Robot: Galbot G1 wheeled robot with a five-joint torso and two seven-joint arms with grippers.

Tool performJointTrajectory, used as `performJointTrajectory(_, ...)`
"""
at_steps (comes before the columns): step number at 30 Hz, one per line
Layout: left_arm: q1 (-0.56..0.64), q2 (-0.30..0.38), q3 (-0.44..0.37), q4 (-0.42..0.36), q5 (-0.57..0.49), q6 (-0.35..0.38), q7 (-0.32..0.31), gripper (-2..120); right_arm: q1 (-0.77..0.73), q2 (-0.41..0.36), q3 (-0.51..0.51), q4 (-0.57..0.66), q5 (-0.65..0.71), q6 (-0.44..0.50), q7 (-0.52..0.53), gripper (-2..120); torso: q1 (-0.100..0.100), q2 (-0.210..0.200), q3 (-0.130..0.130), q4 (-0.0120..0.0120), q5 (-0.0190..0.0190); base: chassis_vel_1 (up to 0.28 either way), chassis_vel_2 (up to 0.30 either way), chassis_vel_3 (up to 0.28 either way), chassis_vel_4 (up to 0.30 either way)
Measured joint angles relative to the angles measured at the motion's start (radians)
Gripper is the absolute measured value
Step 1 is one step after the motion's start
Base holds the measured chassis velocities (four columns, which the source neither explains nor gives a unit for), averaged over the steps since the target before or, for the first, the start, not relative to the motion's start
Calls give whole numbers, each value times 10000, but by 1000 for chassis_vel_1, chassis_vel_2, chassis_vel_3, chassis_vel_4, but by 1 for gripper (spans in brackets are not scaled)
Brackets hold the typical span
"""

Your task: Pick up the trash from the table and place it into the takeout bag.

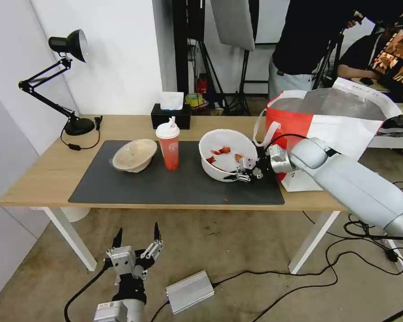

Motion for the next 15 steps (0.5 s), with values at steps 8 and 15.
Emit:
performJointTrajectory(8, 21, -70, 64, 54, 114, -82, 4, 100, 35, -19, -11, 28, 53, 5, 34, 0, 0, 1, 0, 0, 0, 0, 0, 0, 0)
performJointTrajectory(15, 52, -64, 41, 40, 134, -101, 5, 100, 29, -182, 75, 231, 395, 1, -2, 0, -1, 2, -1, -2, 0, 0, 0, 0, 0)
